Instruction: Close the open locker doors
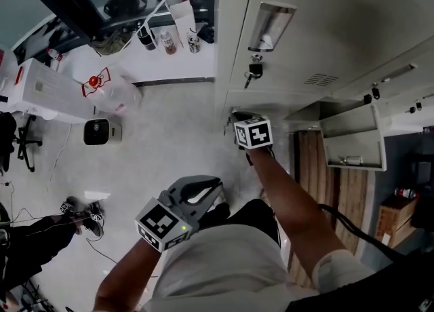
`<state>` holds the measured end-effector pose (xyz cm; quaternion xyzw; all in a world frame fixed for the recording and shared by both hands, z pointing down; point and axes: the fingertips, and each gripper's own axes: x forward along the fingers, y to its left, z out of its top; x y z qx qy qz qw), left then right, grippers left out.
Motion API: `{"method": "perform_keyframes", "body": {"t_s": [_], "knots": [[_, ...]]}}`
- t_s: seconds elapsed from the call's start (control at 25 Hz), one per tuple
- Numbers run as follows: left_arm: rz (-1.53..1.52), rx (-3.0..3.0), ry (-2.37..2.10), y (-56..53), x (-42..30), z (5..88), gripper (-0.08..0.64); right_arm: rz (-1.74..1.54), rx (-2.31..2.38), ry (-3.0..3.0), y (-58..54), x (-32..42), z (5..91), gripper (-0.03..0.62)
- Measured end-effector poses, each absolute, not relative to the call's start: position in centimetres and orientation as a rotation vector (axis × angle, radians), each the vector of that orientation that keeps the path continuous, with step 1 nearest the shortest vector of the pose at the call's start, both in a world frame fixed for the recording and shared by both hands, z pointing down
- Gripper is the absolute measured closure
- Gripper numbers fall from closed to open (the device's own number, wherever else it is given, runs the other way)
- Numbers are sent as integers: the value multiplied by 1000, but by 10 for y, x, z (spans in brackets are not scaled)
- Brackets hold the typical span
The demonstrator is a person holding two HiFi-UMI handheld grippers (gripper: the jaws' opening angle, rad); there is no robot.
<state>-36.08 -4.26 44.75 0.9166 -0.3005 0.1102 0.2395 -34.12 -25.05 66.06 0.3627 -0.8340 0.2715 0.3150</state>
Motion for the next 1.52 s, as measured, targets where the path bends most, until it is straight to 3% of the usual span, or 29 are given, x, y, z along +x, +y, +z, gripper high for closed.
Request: {"method": "perform_keyframes", "body": {"t_s": [0.4,0.72,1.28,1.52], "knots": [[258,2589,-709,-44,-309,429,529,674,893,-2224,-186,-273,629,563],[279,2612,-568,-31,-233,428,529,633,928,-2319,-117,-166,564,563],[298,2641,-563,-13,26,407,529,387,858,-2555,-40,100,488,563],[315,2639,-580,-8,105,410,529,299,875,-2600,-37,200,481,563]]}}
